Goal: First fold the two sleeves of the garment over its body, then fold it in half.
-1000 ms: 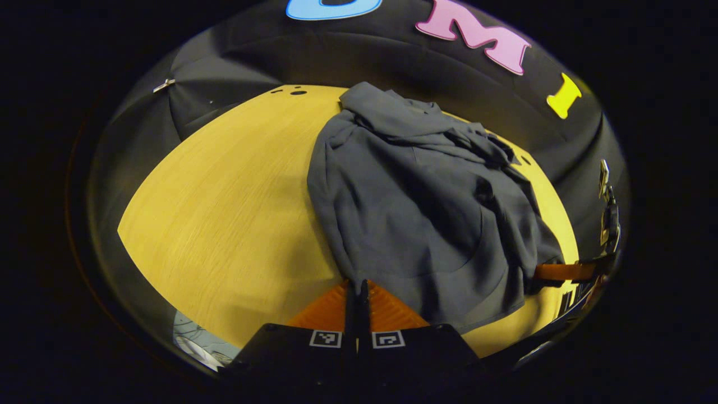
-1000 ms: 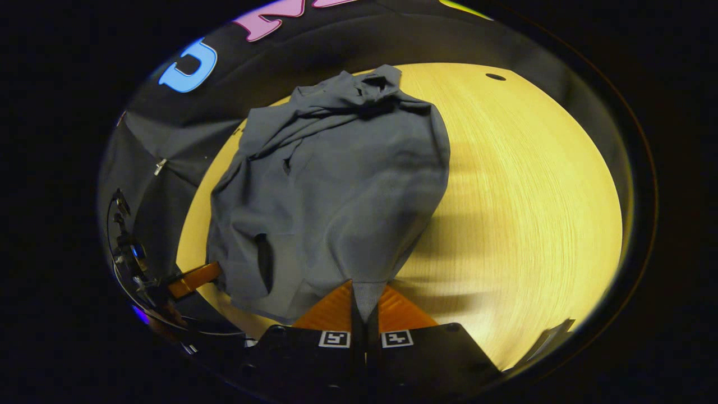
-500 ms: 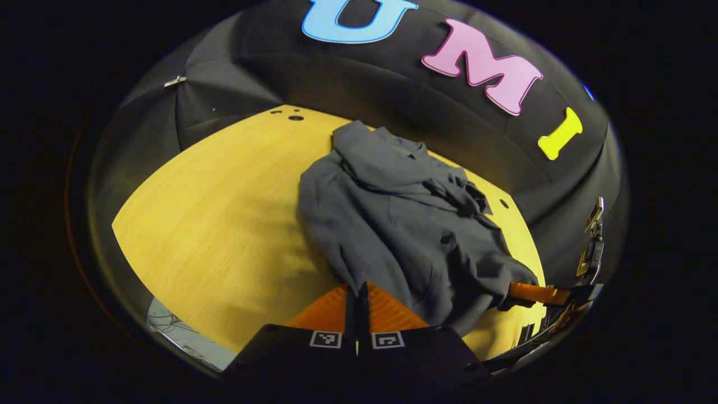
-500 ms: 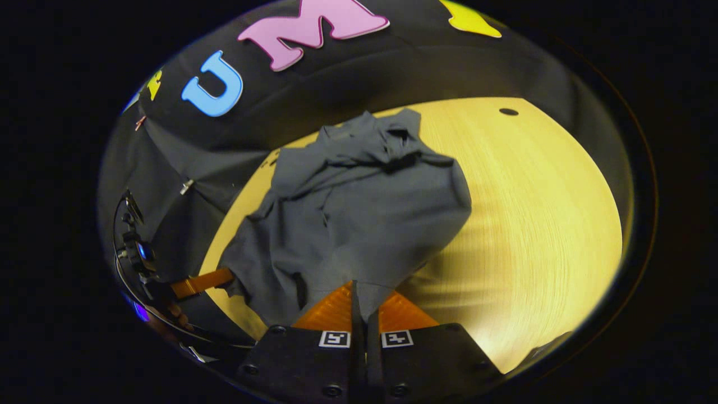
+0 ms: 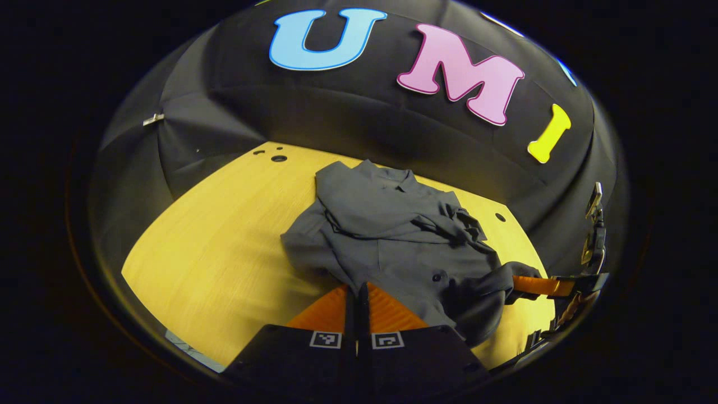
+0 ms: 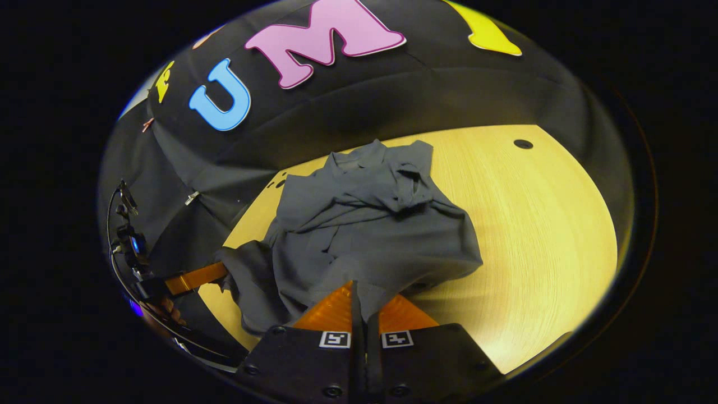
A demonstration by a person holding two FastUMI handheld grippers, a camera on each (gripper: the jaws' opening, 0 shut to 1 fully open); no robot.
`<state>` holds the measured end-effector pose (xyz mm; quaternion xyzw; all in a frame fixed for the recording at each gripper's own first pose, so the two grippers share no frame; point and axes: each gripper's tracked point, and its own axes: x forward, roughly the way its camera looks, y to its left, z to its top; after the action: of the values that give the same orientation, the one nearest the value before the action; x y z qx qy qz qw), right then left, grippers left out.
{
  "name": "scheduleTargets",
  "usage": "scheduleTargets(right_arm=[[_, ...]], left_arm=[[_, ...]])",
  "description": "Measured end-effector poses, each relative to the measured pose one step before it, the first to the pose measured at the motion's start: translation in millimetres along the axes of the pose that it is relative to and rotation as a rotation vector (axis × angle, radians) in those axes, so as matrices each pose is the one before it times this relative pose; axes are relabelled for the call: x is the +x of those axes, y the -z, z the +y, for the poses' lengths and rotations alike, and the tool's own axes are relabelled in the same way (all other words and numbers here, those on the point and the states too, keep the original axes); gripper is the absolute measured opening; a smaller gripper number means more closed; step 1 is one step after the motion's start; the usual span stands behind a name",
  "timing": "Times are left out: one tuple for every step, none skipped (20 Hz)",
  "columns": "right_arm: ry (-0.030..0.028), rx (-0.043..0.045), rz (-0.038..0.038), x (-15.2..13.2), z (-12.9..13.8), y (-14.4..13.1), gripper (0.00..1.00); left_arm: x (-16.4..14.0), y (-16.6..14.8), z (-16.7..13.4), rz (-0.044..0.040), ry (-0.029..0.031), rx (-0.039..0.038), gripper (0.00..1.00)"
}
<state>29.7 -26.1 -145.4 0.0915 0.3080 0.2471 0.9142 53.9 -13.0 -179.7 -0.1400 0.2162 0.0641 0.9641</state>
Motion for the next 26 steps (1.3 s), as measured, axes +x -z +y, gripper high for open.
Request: scheduleTargets(right_arm=[[-0.00158,-0.00777,-0.00668,1.73,0.43,-6.04,0.05],[0.00225,-0.00851,-0.00807,2.91,-0.68,-7.18,0.05],[0.00298,-0.01006,-0.01167,2.82,-1.42,-8.40,0.05],[0.00266,-0.00929,-0.01276,3.19,-2.02,-9.52,0.05],[0.00361,-0.01009,-0.01094,3.95,-1.93,-7.45,0.05],[0.00549,-0.00937,-0.01204,4.38,-2.80,-9.69,0.05],[0.00507,-0.00717,-0.00918,3.73,-2.35,-7.67,0.05],[0.00937,-0.00527,-0.01275,5.86,-4.41,-8.92,0.05],[0.00513,-0.00268,-0.01004,4.99,-2.64,-8.11,0.05],[0.00729,-0.00001,-0.01529,5.99,-3.78,-8.70,0.05],[0.00609,0.00025,-0.01359,5.13,-2.23,-8.36,0.05],[0.00697,-0.00115,-0.01451,6.81,-2.82,-8.61,0.05],[0.00991,-0.00191,-0.01683,6.29,-3.15,-7.84,0.05],[0.00977,-0.00264,-0.01652,7.78,-3.75,-8.32,0.05],[0.01157,-0.00416,-0.01096,6.79,-3.34,-5.76,0.05],[0.00757,-0.00331,-0.01420,7.96,-2.83,-6.93,0.05],[0.00447,-0.00116,-0.00892,7.57,-0.53,-6.02,0.05],[0.00076,-0.00110,-0.01390,8.20,-0.10,-7.50,0.05],[0.00347,-0.00387,-0.01678,7.12,0.30,-8.66,0.05],[0.00024,-0.00596,-0.01545,8.36,0.56,-8.03,0.05],[0.00073,-0.00860,-0.01497,7.78,-0.02,-7.58,0.05],[0.00140,-0.00977,-0.00945,8.34,0.15,-7.66,0.05],[0.00272,-0.00951,-0.01296,9.04,-0.17,-7.02,0.05],[0.00424,-0.01172,-0.01174,10.19,-0.62,-6.96,0.05],[0.00557,-0.01873,-0.00912,9.75,-0.38,-5.19,0.05],[0.00155,-0.02205,-0.00494,9.17,0.12,-3.58,0.05]], left_arm=[[4.15,-7.34,-1.02,-0.01065,-0.00113,0.01016,0.05],[4.61,-10.63,-2.37,-0.01754,0.00831,0.00401,0.05],[4.13,-9.24,-2.58,-0.01468,0.00823,-0.00129,0.05],[4.32,-10.44,-1.20,-0.01707,0.00749,0.00069,0.06],[6.86,-10.08,-0.30,-0.01590,0.00407,0.00260,0.05],[6.61,-8.62,0.58,-0.01457,0.00160,0.00101,0.02],[7.03,-8.31,-0.31,-0.01342,0.00539,-0.00210,0.05],[7.66,-7.47,0.20,-0.01267,0.00250,-0.00210,0.05],[6.54,-6.82,0.44,-0.01001,0.00350,0.00112,0.05],[7.89,-7.88,1.83,-0.01081,-0.00009,0.00067,0.05],[9.12,-6.96,1.99,-0.01201,0.00302,-0.00191,0.05],[8.13,-6.66,-0.89,-0.01213,0.00250,-0.00305,0.05],[10.22,-6.94,2.65,-0.01210,0.00258,-0.00205,0.05],[9.19,-7.10,2.16,-0.01295,0.00074,0.00050,0.05],[8.92,-8.02,3.68,-0.01445,-0.00197,-0.00023,0.05],[9.73,-7.61,3.41,-0.01648,-0.00450,-0.00377,0.05],[8.56,-7.42,2.35,-0.01374,-0.00109,-0.00890,0.05],[9.28,-5.87,2.98,-0.01532,-0.00299,-0.00922,0.09],[8.11,-6.04,2.24,-0.01227,-0.00184,-0.00752,0.05],[8.81,-5.28,4.08,-0.01484,-0.00568,0.00048,0.05],[9.54,-4.61,4.42,-0.01253,-0.00485,0.00515,0.05],[10.07,-1.52,2.52,-0.00818,0.00231,0.00449,0.05],[10.51,-0.18,4.89,0.00043,-0.00884,0.00146,0.05],[11.67,-0.44,5.27,-0.00152,-0.00776,-0.00851,0.05],[10.49,-2.29,3.26,-0.00182,-0.00383,-0.01520,0.05],[10.51,-1.64,1.18,-0.00485,-0.00252,-0.01111,0.05]])
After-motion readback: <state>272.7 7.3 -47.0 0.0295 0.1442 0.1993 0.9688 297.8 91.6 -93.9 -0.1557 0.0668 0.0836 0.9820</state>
